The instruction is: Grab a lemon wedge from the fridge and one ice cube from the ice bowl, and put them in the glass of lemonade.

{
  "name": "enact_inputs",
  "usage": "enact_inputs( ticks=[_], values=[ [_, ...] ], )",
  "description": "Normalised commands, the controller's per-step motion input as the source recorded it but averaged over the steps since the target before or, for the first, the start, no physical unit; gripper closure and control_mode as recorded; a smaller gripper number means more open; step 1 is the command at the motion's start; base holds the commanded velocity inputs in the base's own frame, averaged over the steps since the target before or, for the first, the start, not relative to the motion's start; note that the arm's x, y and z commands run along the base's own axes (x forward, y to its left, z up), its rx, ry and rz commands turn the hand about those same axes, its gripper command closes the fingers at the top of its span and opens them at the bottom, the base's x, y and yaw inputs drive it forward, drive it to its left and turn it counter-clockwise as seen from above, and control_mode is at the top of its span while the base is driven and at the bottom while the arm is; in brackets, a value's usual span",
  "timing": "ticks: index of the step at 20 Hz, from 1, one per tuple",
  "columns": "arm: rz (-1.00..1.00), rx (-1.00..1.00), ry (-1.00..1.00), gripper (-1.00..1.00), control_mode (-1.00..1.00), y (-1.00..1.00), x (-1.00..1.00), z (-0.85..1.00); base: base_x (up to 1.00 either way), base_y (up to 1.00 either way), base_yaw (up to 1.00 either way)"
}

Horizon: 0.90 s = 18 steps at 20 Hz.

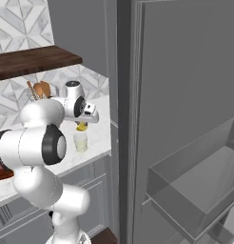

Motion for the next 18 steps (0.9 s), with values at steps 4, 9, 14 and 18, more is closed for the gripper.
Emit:
enact_inputs(
  ticks=[4, 9, 14, 18],
  values=[
    [0.00, 0.00, 0.00, 1.00, -1.00, 0.00, 0.00, -0.13, 0.00, 0.00, 0.00],
    [0.00, 0.00, -0.04, 1.00, -1.00, 0.00, -0.09, 0.00, 0.00, 0.00, 0.00],
    [0.00, 0.00, -0.03, 1.00, -1.00, 0.00, -0.02, 0.00, 0.00, 0.00, 0.00],
    [0.00, 0.00, -0.03, 1.00, -1.00, 0.08, -0.16, 0.00, 0.00, 0.00, 0.00]
  ],
)
